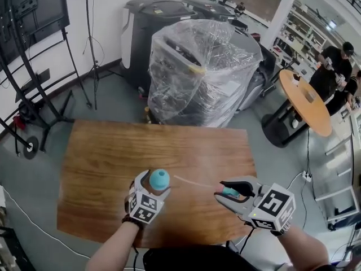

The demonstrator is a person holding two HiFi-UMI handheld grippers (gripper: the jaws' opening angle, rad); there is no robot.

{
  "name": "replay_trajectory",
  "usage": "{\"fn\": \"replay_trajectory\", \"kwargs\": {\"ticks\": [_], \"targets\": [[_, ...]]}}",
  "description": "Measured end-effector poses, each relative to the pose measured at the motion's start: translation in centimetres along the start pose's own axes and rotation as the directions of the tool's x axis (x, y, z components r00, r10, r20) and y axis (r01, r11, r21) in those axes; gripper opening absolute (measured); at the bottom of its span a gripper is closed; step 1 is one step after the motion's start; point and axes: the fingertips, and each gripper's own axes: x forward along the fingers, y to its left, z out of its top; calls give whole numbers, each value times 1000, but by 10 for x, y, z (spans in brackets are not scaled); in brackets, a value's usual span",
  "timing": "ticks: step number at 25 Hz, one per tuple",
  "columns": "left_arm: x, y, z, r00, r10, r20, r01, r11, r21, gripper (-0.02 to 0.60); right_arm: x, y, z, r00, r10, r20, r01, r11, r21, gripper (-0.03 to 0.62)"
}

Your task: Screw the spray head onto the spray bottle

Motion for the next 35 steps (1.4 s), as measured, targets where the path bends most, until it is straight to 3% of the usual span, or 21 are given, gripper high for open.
{"fn": "replay_trajectory", "kwargs": {"ticks": [11, 14, 16, 20, 26, 29, 35], "targets": [[26, -1, -19, 998, -39, -51, 41, 998, 42, 414, 0, 8, -6, 997, -50, -60, 47, 998, -49, 121], [21, -4, -15, 997, -36, -67, 42, 995, 89, 408, 1, 8, -3, 996, -57, -68, 52, 996, -76, 121], [15, -6, -9, 996, -27, -86, 41, 987, 158, 405, 3, 11, -3, 996, -44, -79, 36, 994, -103, 121], [2, -9, 6, 992, 22, -121, 19, 943, 333, 403, 5, 10, -4, 991, -53, -119, 30, 982, -187, 121], [-15, -8, 18, 975, 111, -193, 5, 854, 519, 403, 6, 8, -18, 983, -78, -165, 19, 943, -331, 121], [-20, -18, 26, 970, 123, -212, 25, 813, 582, 403, 10, 9, -24, 977, -90, -192, 9, 922, -387, 121], [-27, -56, 54, 966, 90, -240, 93, 751, 654, 402, 21, 13, -35, 969, -105, -222, -24, 860, -510, 121]]}}
